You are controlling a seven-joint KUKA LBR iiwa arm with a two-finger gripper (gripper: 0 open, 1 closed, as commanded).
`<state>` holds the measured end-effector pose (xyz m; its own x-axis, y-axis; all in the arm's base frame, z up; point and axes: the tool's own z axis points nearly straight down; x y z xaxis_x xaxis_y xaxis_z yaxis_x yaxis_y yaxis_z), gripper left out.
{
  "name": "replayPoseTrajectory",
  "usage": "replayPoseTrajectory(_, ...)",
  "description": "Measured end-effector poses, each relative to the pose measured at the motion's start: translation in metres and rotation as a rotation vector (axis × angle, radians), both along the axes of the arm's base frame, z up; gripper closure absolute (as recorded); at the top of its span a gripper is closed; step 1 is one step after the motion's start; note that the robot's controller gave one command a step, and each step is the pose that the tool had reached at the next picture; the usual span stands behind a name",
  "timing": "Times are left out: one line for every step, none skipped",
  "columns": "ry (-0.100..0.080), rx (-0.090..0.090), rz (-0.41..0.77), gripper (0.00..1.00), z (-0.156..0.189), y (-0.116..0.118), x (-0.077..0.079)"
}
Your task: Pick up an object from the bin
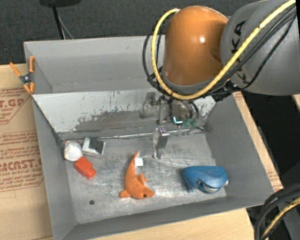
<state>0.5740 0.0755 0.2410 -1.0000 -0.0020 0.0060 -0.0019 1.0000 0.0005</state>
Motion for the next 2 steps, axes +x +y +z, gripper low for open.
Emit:
replayPoseTrajectory(-0.008,0.001,-0.001,0.00,0.005,0.000,0.001)
replayPoseTrajectory(-0.013,0.000,0.058,0.00,-0.055,0.013,-0.006)
